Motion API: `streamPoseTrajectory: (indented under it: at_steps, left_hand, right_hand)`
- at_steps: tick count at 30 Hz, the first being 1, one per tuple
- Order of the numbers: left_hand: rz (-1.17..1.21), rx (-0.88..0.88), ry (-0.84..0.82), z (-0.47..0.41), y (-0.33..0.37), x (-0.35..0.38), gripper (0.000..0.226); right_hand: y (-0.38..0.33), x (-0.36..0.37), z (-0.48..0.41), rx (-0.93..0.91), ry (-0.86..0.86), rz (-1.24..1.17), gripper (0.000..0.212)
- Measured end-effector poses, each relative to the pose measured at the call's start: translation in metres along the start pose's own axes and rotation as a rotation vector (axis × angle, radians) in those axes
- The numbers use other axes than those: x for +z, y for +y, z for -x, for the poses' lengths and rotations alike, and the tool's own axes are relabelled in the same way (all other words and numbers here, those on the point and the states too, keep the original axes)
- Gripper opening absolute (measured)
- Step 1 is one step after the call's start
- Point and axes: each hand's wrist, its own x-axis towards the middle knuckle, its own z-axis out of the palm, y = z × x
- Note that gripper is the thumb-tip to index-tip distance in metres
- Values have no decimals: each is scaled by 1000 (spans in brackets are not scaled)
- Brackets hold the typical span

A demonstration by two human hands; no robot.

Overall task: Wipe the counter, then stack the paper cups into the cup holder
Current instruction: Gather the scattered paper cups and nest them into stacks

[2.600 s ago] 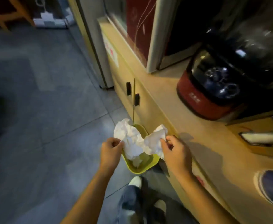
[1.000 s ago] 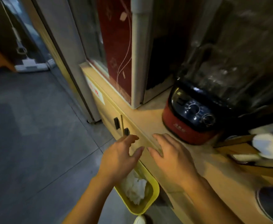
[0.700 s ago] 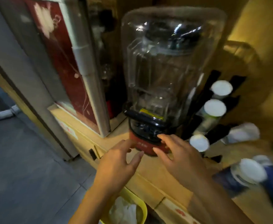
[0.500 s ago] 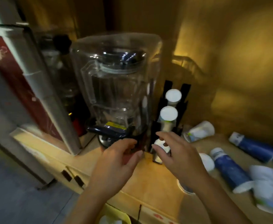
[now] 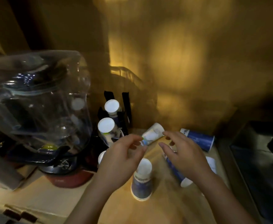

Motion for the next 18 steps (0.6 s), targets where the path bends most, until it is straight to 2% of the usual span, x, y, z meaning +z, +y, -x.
streamPoseTrajectory:
  at_steps: [8,18]
  left_hand:
    - [13,-7,-21,-37,19,47,22]
    - [-60,-29,-152,-95,-4,65,23]
  right_hand:
    - [69,-13,-9,94,-11,49,35]
    - [106,-3,-33,197,-29,71,27]
